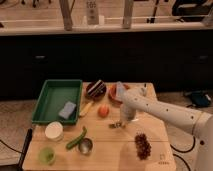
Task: Place fork in table surface
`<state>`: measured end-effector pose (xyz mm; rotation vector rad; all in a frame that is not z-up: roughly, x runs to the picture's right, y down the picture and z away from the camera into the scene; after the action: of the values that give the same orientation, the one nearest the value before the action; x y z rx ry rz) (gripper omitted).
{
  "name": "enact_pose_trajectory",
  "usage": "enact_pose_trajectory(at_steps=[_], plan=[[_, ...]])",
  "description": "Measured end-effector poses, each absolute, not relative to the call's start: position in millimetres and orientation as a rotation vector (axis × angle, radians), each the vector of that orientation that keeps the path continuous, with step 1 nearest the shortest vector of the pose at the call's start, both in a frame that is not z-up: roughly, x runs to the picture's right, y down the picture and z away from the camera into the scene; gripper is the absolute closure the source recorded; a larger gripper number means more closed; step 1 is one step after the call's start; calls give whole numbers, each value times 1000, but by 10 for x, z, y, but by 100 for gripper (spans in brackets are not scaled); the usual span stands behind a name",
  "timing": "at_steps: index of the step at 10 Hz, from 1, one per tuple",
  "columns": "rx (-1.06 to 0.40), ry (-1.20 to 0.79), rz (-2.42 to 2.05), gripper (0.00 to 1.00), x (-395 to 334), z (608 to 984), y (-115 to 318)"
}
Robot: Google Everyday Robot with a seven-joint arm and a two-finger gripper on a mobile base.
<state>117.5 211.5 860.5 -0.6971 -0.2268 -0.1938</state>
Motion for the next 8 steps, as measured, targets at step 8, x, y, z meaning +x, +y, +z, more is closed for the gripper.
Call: enact_pose_trajectory(at_steps=[8], plan=[[-652,-270,-210,100,1073,8493,1980]])
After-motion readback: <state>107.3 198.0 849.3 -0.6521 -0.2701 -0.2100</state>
